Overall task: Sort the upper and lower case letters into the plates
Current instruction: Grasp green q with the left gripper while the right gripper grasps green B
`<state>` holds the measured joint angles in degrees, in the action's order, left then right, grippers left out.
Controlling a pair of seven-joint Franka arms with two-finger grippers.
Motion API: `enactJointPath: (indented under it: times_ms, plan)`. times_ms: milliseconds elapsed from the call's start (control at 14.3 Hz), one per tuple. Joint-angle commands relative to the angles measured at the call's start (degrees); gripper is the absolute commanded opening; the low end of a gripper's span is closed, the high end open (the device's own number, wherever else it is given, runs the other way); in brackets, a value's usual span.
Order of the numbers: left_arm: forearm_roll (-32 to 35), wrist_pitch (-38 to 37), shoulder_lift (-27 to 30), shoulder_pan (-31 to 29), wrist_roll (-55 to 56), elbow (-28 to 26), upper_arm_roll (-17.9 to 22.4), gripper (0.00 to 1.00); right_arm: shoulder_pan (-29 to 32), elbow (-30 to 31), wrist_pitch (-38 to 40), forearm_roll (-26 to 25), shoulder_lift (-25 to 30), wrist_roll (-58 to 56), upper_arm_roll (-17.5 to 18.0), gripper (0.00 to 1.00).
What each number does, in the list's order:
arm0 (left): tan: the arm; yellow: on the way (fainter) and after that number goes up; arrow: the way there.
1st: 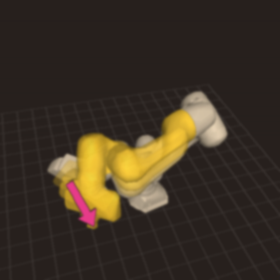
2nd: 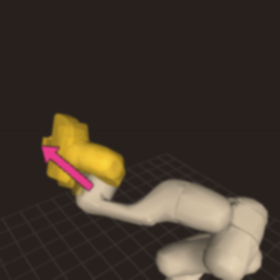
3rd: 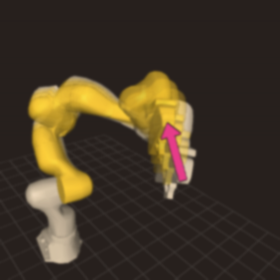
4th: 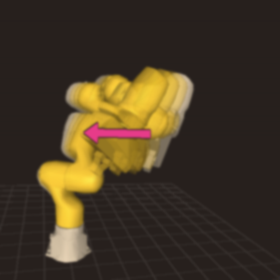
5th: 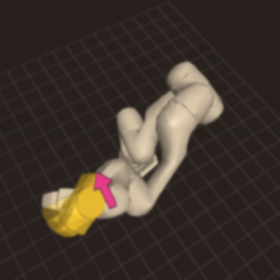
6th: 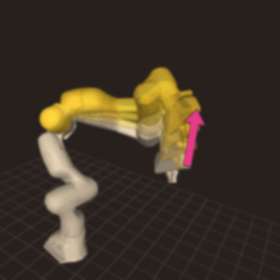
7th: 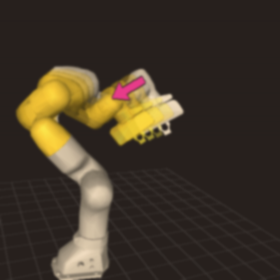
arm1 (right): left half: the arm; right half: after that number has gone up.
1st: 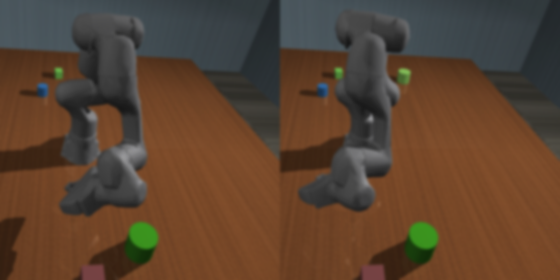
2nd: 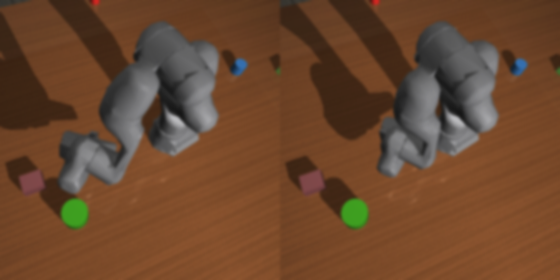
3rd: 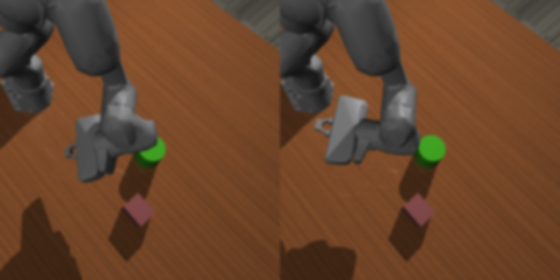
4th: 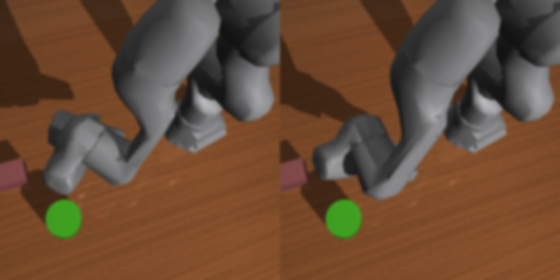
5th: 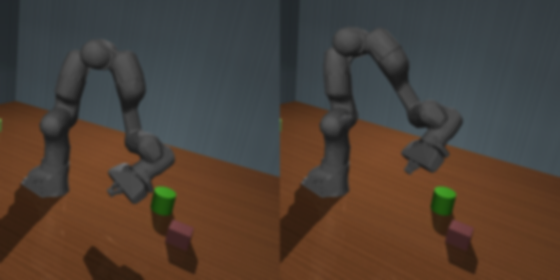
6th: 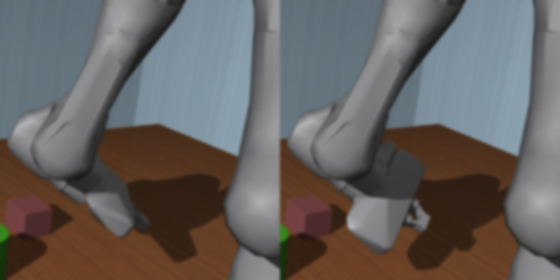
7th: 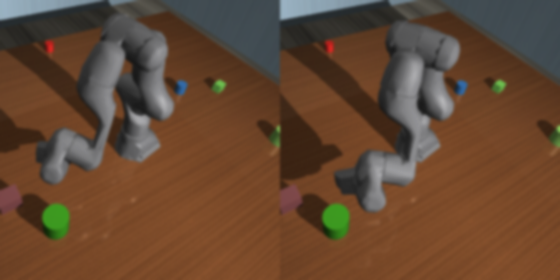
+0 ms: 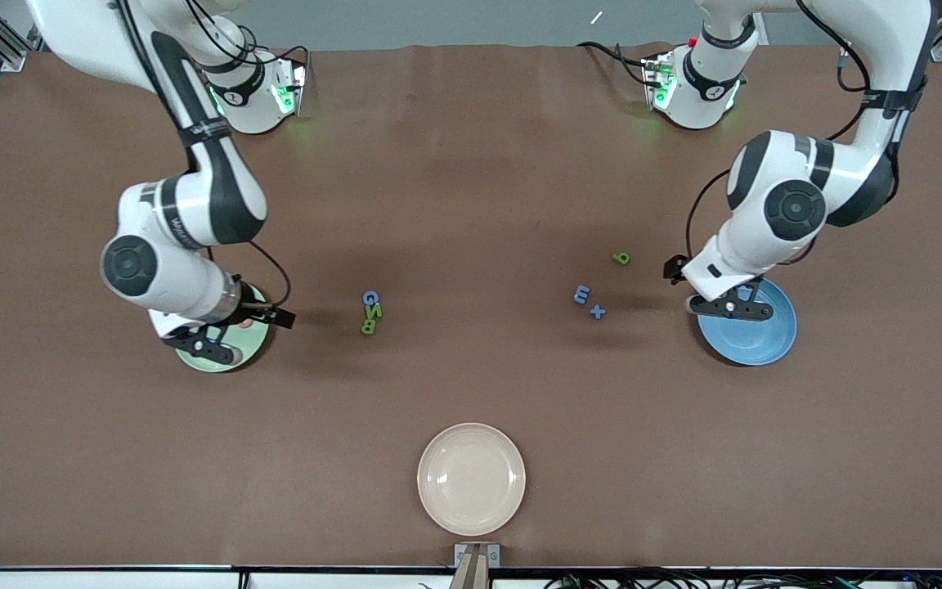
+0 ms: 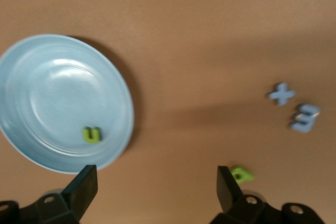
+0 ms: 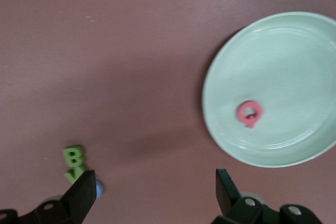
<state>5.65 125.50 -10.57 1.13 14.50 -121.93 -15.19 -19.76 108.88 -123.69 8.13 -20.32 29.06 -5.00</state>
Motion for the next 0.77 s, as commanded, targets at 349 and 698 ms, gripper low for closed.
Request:
enactJointPath:
  times_ms: [349, 698]
  plan:
    - [-0.64, -0.61, -1.82, -0.17, 36.43, 1.17, -5.63, 1.0, -9.86, 0.72, -15.07, 0.75, -7.79, 9.87, -0.45, 1.0]
    - [-0.64, 3.33, -1.73, -0.17, 51.48, -1.46, -6.95, 1.0, -11.97, 0.72, -21.85, 0.75, -12.19, 10.76, -0.45, 0.97]
